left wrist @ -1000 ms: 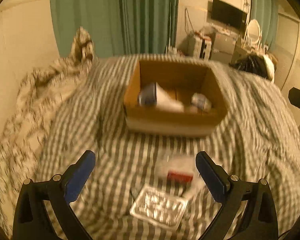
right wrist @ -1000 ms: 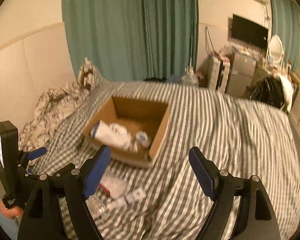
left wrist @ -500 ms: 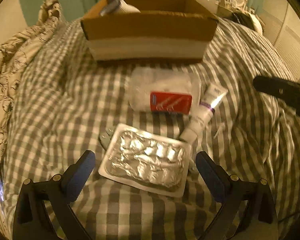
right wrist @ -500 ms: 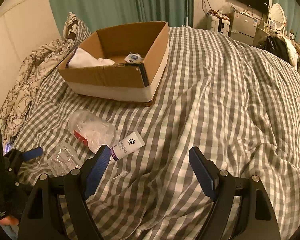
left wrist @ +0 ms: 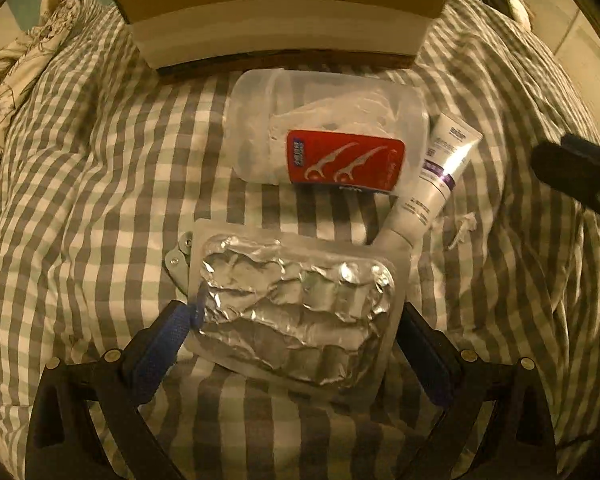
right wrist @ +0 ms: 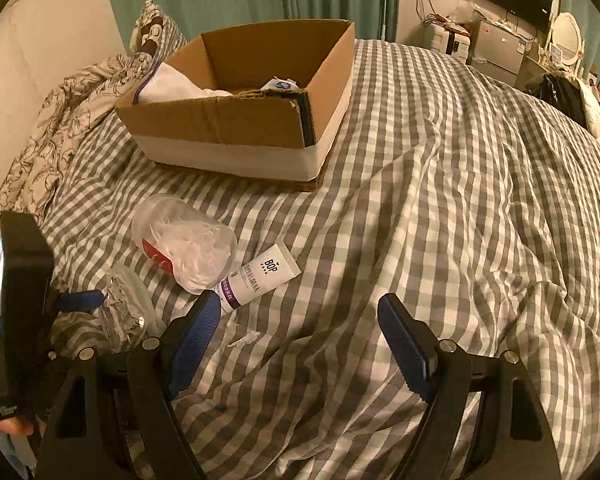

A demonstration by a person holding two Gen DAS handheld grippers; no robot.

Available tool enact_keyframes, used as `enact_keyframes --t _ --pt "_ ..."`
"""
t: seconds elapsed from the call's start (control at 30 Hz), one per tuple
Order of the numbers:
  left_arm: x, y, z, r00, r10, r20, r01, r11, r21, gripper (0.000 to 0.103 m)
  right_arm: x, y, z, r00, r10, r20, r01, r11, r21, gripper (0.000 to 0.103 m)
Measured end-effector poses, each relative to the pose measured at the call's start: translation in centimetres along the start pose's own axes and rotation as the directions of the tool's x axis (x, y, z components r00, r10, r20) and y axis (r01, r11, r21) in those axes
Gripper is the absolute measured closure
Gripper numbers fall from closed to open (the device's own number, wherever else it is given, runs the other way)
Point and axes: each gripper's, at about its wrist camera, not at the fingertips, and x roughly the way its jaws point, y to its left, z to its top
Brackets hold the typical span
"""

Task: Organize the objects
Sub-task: 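Grasp the foil blister pack with the left gripper while the right gripper grasps the toothpaste tube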

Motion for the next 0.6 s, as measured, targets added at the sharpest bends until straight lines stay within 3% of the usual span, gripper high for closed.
enact_keyframes --t 0.17,0.43,0.6 --pt "-1.4 0.3 -0.7 0.999 -0.007 0.052 0.008 1.000 -0.018 0.015 -0.3 0.1 -0.1 1.000 -0.007 0.003 0.007 1.000 -0.003 0.022" --pt "-5.4 2.4 -1.5 0.983 0.029 0.183 -0.013 0.996 -0.088 0.016 0.0 1.8 -0.7 1.000 0.012 -0.026 -0.013 1.000 -0.018 0.022" --pt "-7.4 4.1 -0.8 0.962 0.124 0.243 -0.085 0.982 -0.166 0.016 2.7 3.2 -0.8 0.994 0.040 -0.098 -0.039 0.999 0.009 0.022"
